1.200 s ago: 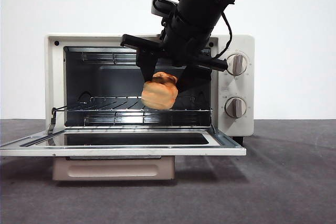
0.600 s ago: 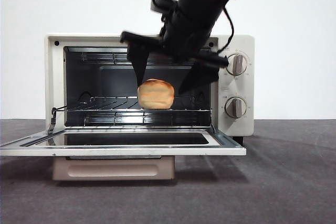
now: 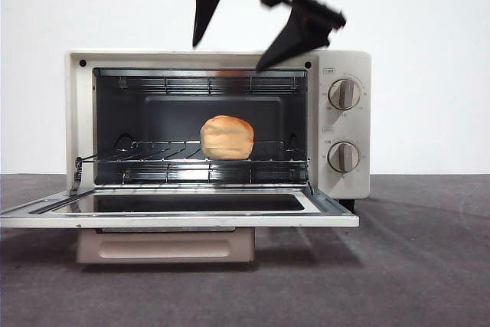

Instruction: The left arm flap open the oven, the right arm pick bread and place it into oven, the left arm flap close the oven

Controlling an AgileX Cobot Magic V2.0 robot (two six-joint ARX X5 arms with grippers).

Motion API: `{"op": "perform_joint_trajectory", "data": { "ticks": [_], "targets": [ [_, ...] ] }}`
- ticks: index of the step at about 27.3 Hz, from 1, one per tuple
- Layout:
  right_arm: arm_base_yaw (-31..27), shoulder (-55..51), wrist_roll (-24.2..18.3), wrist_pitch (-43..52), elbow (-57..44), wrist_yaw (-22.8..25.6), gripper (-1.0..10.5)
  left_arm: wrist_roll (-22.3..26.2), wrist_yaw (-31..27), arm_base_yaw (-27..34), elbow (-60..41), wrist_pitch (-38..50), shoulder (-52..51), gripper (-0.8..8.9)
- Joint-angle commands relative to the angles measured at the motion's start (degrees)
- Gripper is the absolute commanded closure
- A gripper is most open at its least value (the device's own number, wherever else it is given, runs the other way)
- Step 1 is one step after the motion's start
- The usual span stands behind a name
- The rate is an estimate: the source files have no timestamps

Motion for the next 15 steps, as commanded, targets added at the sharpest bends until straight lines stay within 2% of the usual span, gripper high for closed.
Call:
{"op": "perform_joint_trajectory", "data": {
  "ticks": [1,6,8,11,15],
  "targets": [
    [0.66,-2.99,-5.84,-3.91,1.22,-2.51,5.2,0.31,-0.07,-0.15,0.39,0.68,0.17,7.98],
    [0.66,-10.21,-13.64,-14.32,1.22,-4.11,5.2,0.28,-0.07,-0.15,0.39,2.14,0.2,7.98],
    [0.66,-12.72,-15.34,-18.43,1.18,-4.28,5.2,0.24,-0.07,-0.15,0.39,2.99,0.22,7.98],
    [0.66,-16.57,-16.48,-22.23,0.22,-4.76,5.2,0.24,-0.07,-0.15,0.39,3.45,0.24,7.98],
    [0.66,-22.64,-16.57,-22.23,-4.31,-6.43,5.2,0.24,-0.07,-0.15,0.39,3.39,0.28,7.98]
  ]
}}
